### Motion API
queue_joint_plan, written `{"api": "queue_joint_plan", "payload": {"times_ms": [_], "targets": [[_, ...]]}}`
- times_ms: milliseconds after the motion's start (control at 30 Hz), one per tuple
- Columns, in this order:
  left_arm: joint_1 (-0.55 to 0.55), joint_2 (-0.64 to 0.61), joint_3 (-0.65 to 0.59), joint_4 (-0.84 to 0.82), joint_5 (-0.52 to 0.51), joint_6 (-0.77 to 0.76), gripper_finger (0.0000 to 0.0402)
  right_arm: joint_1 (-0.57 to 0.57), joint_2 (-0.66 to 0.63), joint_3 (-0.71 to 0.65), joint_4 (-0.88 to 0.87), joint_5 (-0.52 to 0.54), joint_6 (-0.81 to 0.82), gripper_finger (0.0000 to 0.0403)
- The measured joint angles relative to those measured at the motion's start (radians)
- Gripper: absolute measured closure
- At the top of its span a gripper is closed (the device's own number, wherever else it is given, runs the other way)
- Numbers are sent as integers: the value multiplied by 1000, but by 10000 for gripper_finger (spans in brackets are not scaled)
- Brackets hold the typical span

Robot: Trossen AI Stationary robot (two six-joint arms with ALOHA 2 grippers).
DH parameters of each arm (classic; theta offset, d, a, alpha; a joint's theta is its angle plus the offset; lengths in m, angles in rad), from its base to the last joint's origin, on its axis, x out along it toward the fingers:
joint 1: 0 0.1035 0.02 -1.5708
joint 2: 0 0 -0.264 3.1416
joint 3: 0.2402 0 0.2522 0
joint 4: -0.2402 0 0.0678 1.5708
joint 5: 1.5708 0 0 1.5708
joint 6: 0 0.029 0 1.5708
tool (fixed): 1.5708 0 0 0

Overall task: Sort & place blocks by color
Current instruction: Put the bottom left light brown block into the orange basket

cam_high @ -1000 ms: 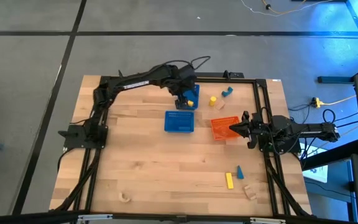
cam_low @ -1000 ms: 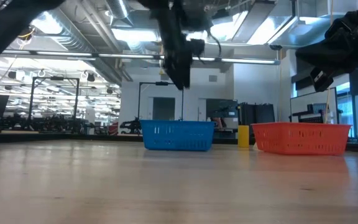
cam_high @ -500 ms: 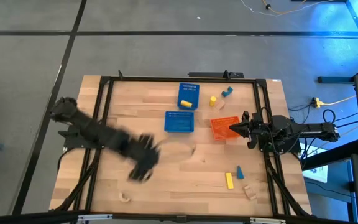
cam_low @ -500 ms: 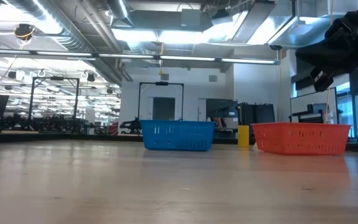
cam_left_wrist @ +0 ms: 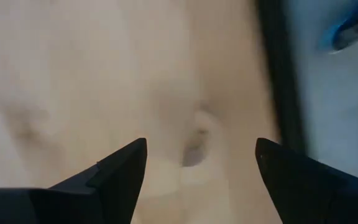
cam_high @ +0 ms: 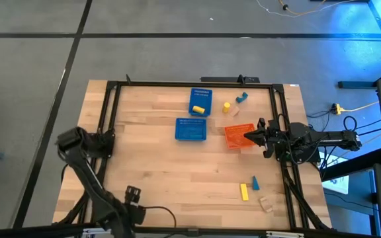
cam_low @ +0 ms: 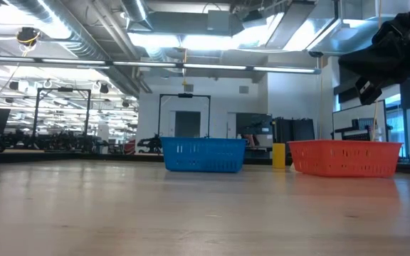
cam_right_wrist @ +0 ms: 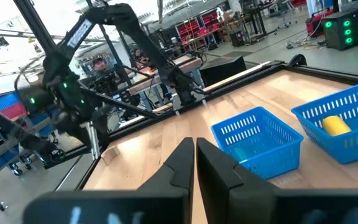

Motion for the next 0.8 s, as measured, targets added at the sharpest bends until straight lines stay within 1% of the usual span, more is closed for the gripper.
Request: {"api": "queue_joint_plan", "payload": {"times_ms": [133, 267, 433, 567, 700, 800], "targets": [[17, 69, 1, 7, 48, -1, 109, 0, 0, 0, 0, 0, 0, 382], [2, 94, 1, 51, 87, -28, 114, 0, 0, 0, 0, 0, 0, 382], [-18, 98, -13, 76, 59, -61, 143, 0, 0, 0, 0, 0, 0, 382], [-11, 99, -56, 90, 53, -75, 197, 0, 0, 0, 0, 0, 0, 382], [4, 99, -98, 163, 87, -76, 275, 0, 0, 0, 0, 0, 0, 382], [18, 99, -104, 175, 115, -46, 335, 0, 0, 0, 0, 0, 0, 382]]}}
